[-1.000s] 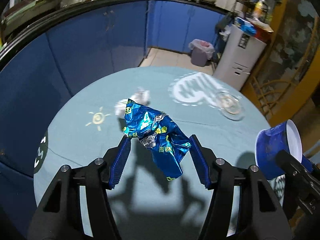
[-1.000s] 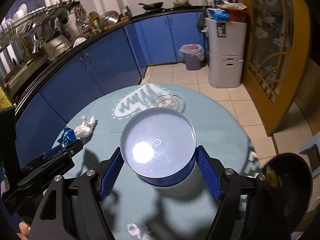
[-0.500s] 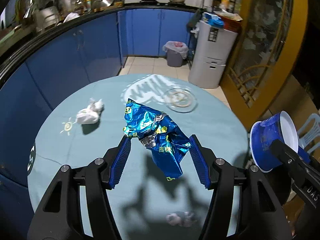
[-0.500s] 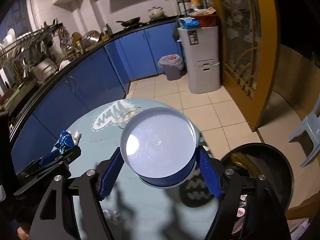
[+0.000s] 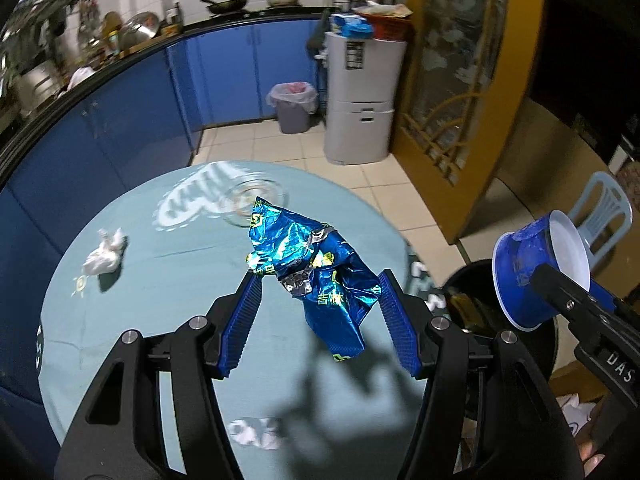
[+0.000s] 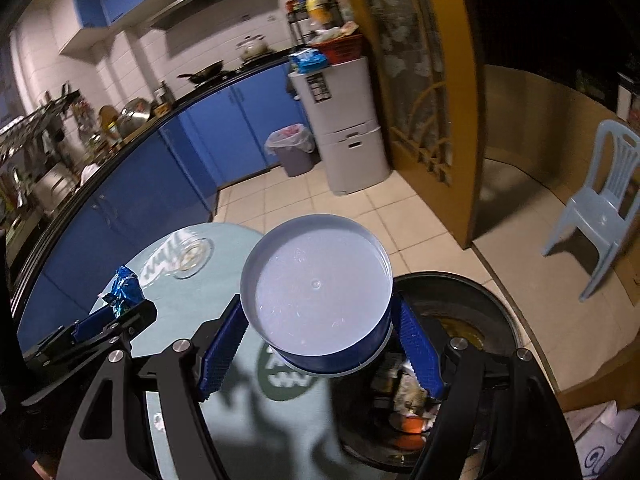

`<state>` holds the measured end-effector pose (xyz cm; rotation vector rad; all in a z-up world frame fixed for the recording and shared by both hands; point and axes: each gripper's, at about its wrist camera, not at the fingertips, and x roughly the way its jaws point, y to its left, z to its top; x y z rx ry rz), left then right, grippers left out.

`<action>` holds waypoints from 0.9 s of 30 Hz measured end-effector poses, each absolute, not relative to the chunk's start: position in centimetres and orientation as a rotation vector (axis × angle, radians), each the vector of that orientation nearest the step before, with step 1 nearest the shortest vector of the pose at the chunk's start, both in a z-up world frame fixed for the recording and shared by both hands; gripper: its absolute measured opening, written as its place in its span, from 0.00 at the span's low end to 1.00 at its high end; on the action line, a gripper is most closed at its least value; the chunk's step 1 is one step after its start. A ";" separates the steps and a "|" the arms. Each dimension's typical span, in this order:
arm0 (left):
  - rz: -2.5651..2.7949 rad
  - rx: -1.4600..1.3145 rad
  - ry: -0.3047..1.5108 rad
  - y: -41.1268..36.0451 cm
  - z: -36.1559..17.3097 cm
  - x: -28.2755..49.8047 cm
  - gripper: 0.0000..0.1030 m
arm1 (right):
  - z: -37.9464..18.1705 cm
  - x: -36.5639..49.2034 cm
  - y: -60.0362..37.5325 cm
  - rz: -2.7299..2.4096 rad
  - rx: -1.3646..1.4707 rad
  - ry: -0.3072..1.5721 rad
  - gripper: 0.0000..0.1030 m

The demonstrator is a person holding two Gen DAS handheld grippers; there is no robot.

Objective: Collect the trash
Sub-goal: 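Carry the foil wrapper and blue box over the black bin with both tools, then open both tools over the black bin to drop the wrapper and box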

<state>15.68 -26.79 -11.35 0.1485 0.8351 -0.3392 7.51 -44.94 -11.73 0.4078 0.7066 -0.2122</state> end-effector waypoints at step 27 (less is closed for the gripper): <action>-0.580 0.281 0.794 -39.9 -10.2 11.4 0.60 | -14.0 0.9 -53.7 -0.391 0.546 0.677 0.69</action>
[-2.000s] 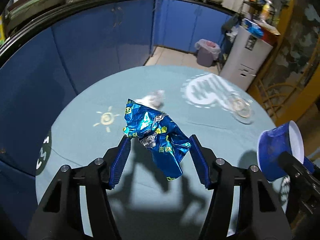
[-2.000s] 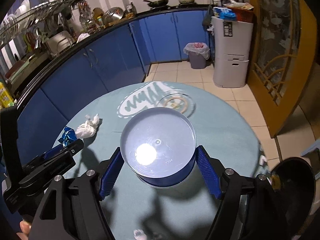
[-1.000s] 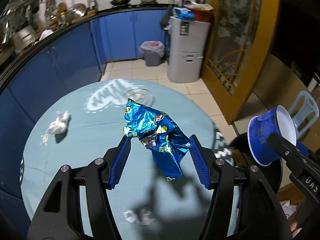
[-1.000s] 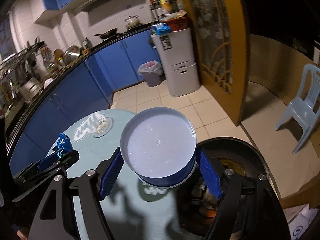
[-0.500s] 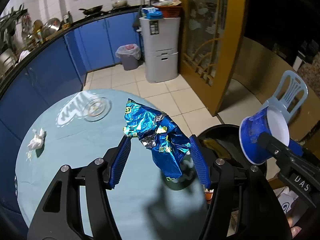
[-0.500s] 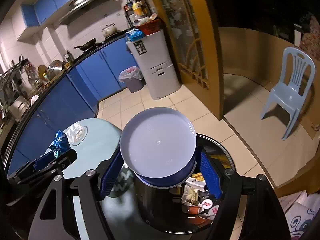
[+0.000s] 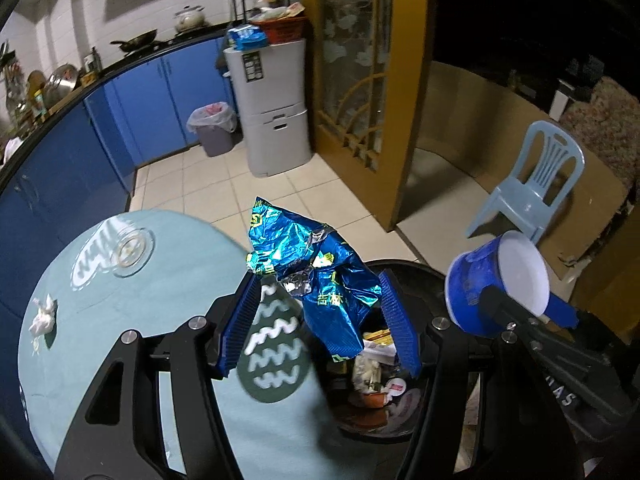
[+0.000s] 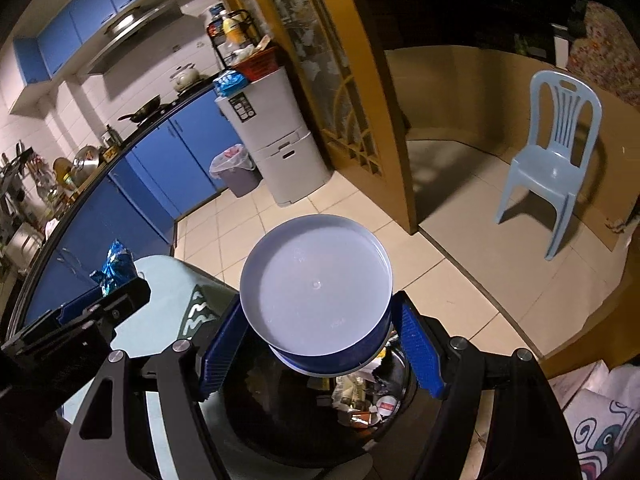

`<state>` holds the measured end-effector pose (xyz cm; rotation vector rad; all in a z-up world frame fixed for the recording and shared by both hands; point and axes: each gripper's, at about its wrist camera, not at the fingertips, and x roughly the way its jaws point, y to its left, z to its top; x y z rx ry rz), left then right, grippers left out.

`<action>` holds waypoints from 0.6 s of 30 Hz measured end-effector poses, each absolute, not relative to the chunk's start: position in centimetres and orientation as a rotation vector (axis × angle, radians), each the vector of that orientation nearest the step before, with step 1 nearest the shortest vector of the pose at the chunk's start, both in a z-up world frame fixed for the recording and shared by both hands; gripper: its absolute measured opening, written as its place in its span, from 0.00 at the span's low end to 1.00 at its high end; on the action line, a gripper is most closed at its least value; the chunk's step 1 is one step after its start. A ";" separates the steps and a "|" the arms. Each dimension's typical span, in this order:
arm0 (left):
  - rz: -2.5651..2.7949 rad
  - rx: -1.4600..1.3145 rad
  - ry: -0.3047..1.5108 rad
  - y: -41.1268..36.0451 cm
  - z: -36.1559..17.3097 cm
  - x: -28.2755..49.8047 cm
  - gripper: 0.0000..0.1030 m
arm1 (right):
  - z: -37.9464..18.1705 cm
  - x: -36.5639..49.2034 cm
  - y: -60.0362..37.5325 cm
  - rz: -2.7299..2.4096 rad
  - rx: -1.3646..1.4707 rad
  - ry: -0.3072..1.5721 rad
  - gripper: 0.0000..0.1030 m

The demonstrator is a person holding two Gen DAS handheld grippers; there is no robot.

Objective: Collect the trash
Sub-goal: 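Open both tools over the black bin to drop the wrapper and box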

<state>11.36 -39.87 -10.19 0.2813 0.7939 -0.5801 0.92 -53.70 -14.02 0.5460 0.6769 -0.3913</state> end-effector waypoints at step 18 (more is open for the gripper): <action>-0.608 0.262 0.806 -41.4 -9.3 11.2 0.87 | -14.4 0.5 -54.4 -0.396 0.570 0.676 0.69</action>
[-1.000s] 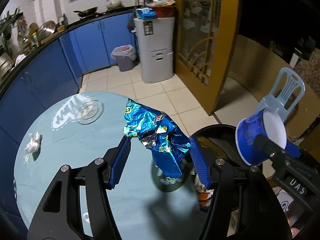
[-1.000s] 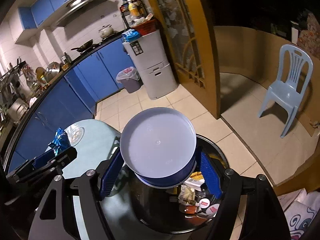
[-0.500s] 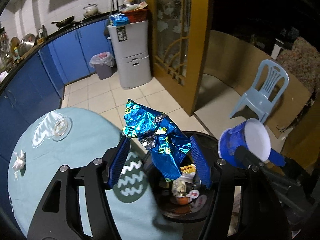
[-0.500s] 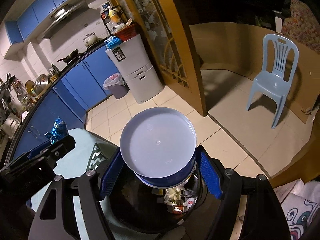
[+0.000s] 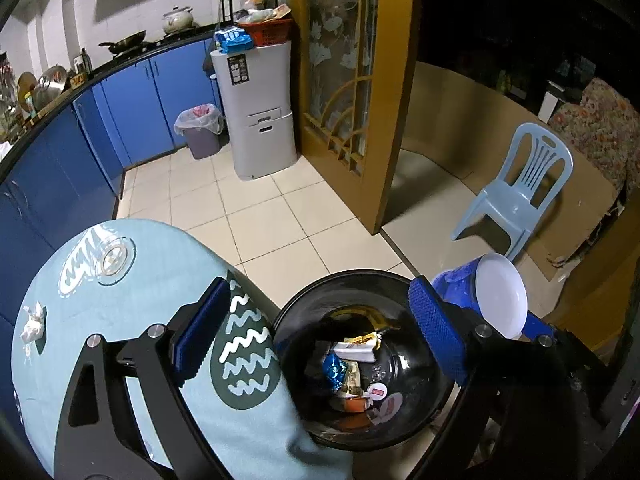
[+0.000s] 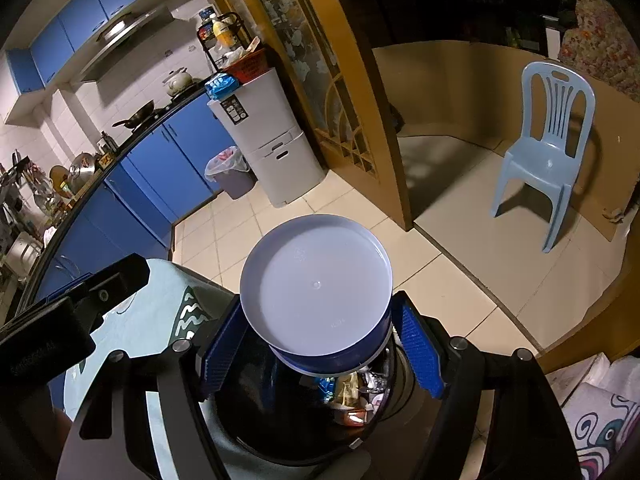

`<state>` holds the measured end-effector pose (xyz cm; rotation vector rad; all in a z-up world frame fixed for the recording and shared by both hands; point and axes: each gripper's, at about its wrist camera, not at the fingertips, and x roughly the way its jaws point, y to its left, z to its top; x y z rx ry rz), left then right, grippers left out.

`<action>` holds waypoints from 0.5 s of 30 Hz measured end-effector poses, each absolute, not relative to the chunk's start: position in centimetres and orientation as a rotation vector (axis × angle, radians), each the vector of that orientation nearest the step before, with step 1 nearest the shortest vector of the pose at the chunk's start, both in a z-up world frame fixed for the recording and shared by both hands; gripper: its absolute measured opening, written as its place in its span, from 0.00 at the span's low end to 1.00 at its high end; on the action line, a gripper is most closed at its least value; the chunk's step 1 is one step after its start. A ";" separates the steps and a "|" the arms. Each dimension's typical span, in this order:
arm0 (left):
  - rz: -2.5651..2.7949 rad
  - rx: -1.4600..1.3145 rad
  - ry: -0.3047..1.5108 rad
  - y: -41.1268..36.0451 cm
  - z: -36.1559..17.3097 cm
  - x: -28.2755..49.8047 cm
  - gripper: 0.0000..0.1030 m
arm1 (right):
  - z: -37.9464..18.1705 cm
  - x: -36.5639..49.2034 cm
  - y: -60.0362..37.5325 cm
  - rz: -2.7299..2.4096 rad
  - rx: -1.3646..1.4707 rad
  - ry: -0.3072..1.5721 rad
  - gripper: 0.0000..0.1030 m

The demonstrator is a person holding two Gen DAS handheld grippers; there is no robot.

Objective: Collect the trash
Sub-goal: 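Open both tools over the black bin to drop the wrapper and box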

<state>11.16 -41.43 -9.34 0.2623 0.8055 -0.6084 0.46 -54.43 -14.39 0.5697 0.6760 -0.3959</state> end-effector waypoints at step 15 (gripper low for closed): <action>-0.573 0.218 0.813 -38.8 -8.7 12.1 0.87 | -14.3 3.0 -53.4 -0.310 0.642 0.686 0.82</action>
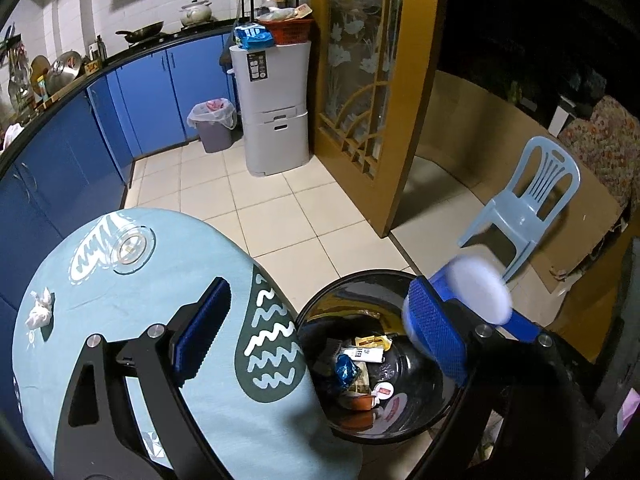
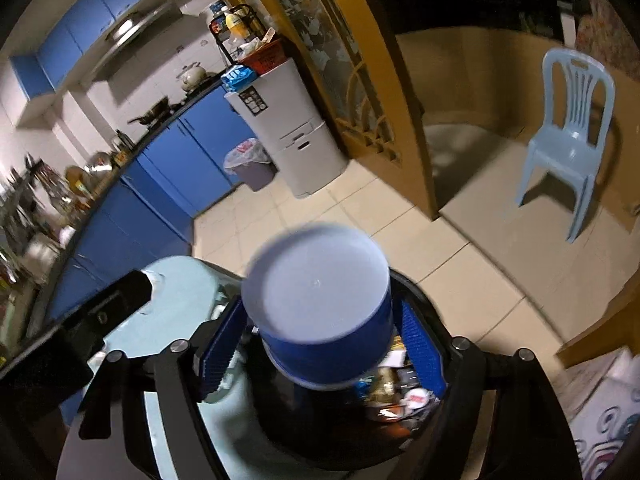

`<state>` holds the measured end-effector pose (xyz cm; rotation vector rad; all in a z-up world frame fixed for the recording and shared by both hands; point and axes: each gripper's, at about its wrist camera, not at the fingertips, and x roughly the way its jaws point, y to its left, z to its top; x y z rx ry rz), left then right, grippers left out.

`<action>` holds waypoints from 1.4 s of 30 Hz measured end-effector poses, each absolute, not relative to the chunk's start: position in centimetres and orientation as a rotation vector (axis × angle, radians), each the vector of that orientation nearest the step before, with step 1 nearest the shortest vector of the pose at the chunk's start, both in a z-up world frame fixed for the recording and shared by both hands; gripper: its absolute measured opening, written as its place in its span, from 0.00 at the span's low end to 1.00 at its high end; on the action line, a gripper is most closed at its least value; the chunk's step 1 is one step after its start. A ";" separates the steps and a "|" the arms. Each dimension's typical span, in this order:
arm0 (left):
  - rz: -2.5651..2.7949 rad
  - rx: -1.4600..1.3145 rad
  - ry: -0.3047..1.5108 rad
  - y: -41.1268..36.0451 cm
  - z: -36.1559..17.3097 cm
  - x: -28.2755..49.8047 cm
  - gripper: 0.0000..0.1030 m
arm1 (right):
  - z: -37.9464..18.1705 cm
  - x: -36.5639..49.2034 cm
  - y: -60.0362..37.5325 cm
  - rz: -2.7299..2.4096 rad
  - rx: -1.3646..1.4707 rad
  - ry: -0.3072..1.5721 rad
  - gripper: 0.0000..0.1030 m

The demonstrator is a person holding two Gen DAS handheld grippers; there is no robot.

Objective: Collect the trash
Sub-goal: 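Open both tools over the black bin to drop the wrapper and box, then move both open tools back over the table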

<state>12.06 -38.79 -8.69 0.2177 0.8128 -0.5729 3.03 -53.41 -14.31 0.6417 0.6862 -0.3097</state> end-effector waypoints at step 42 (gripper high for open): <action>-0.176 -0.069 0.845 -18.4 -9.7 23.5 0.87 | -12.5 17.1 -40.0 -0.111 0.394 0.793 0.91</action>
